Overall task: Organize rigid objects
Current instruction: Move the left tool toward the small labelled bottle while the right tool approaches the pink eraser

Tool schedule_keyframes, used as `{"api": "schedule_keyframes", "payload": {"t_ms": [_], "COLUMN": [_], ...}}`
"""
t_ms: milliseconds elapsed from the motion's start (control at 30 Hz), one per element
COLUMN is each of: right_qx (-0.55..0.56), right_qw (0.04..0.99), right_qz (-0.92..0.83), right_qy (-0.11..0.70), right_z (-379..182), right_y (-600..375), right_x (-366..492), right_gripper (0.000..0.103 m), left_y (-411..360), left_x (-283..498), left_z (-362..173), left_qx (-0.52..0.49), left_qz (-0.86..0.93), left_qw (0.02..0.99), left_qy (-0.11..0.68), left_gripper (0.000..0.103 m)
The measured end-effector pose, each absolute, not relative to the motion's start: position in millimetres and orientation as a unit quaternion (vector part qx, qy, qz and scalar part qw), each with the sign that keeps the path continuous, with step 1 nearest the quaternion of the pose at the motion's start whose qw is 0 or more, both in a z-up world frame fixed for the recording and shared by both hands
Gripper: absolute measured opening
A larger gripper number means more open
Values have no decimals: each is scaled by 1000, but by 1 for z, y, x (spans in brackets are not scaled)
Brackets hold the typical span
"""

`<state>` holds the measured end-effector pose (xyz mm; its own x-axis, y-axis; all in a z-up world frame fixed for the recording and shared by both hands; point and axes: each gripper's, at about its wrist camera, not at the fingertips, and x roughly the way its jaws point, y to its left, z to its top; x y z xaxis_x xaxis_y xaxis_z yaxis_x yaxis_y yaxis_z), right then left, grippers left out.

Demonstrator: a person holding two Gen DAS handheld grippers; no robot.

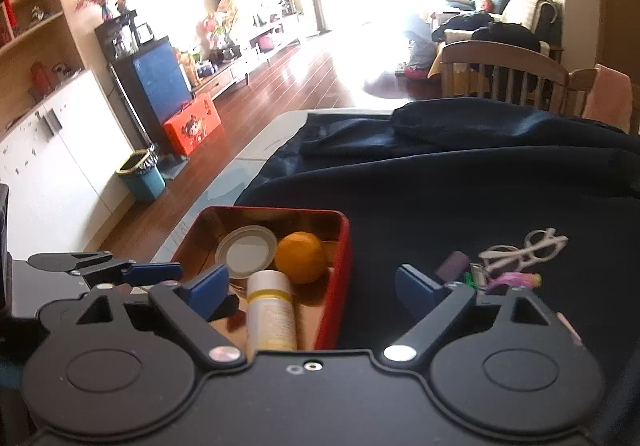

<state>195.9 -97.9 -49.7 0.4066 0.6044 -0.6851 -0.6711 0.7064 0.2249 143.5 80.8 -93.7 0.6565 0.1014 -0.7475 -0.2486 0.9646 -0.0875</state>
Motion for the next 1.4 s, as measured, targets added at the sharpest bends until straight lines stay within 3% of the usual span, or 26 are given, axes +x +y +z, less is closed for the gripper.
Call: {"api": "schedule_keyframes", "payload": {"t_ms": [100, 167, 733, 1133, 1400], "right_qx": [-33, -28, -76, -121, -161], "right_qw": [841, 845, 856, 841, 818], "right_qz": [379, 374, 358, 370, 396], "right_qy": [384, 381, 364, 376, 386], "right_z": [-45, -44, -65, -99, -120], "right_y": [-117, -131, -230, -272, -278], "right_x": [197, 198, 221, 254, 268], "right_gripper": [94, 100, 103, 102, 96], "left_y": [70, 62, -13, -72, -84], "left_x": [144, 144, 181, 233, 262], "left_z": [-88, -84, -83, -114, -142], "left_qx": [-91, -92, -103, -96, -82], "left_qz": [95, 97, 83, 67, 75], "left_qw": [908, 911, 915, 902, 891], "left_qy": [397, 389, 381, 415, 440], "left_gripper": [69, 82, 83, 83, 83]}}
